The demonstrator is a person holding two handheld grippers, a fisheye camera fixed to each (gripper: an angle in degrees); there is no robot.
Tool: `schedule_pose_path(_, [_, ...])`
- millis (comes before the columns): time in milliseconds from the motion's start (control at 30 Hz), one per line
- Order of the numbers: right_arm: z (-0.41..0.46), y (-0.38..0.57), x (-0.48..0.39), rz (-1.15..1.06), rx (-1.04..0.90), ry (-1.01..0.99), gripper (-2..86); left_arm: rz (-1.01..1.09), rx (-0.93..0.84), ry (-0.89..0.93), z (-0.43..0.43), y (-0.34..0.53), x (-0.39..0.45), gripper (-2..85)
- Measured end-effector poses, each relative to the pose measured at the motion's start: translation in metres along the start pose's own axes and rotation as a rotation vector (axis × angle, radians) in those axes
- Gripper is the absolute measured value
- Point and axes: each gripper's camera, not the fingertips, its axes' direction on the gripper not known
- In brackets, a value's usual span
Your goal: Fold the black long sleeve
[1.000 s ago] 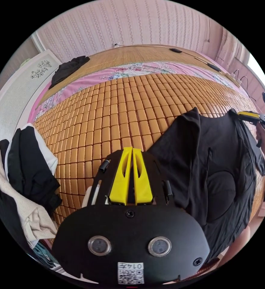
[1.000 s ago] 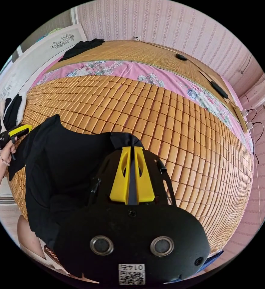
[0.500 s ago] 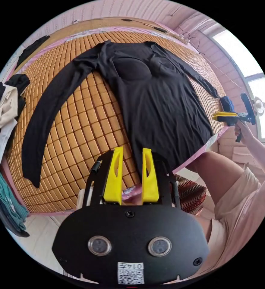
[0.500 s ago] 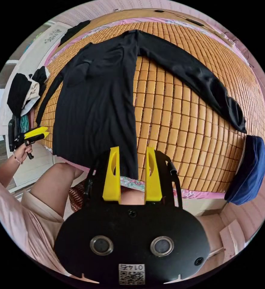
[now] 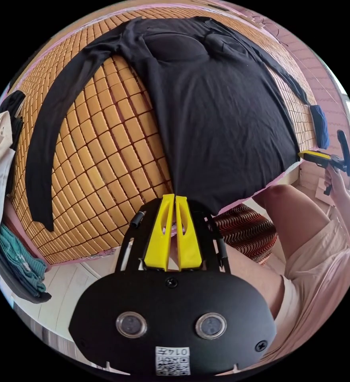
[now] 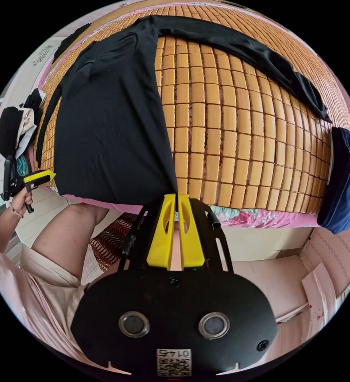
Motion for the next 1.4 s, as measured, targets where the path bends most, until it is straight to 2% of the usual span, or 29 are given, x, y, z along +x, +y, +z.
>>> schedule_pose_path(133, [0.001,0.018,0.005,-0.002,0.019,-0.015,0.2,-0.049,-0.017,0.044,0.002,-0.011,-0.003,-0.7])
schedule_pose_path(233, [-0.015,0.041,0.029,0.057,0.084,0.022,1.4,-0.043,0.01,-0.052,-0.021,-0.02,0.004,-0.7])
schedule_pose_path(367, [-0.06,0.05,0.09,0.211,0.31,0.125,6.5,0.195,0.167,-0.146,-0.064,-0.074,0.056,-0.6])
schedule_pose_path(467, [-0.078,0.045,0.137,0.338,0.476,0.118,9.3,0.389,0.311,-0.121,-0.079,-0.135,0.116,-0.4])
schedule_pose_path(600, [-0.07,0.033,0.171,0.43,0.55,0.083,10.5,0.6,0.462,-0.059,-0.076,-0.212,0.209,0.7])
schedule_pose_path(667, [-0.056,0.026,0.18,0.458,0.55,0.076,8.9,0.659,0.484,-0.04,-0.066,-0.241,0.247,1.4])
schedule_pose_path(800, [-0.035,0.03,0.187,0.458,0.502,0.002,2.3,0.738,0.421,-0.01,-0.035,-0.291,0.311,3.4])
schedule_pose_path(967, [-0.073,0.138,0.154,0.457,0.659,-0.015,1.7,0.837,0.451,0.041,-0.04,-0.284,0.34,3.7])
schedule_pose_path(1067, [-0.051,0.175,0.156,0.536,0.552,-0.022,3.7,0.887,0.417,0.043,-0.031,-0.28,0.354,4.2])
schedule_pose_path(1133, [-0.033,0.183,0.159,0.574,0.484,-0.079,7.5,0.913,0.382,0.044,-0.022,-0.279,0.365,4.6])
schedule_pose_path(1200, [-0.026,0.186,0.158,0.579,0.494,-0.139,9.8,0.964,0.337,0.045,-0.011,-0.276,0.382,5.3])
schedule_pose_path(1400, [-0.034,0.139,0.137,0.527,0.565,-0.017,9.6,1.038,0.334,0.022,0.009,-0.267,0.422,5.5])
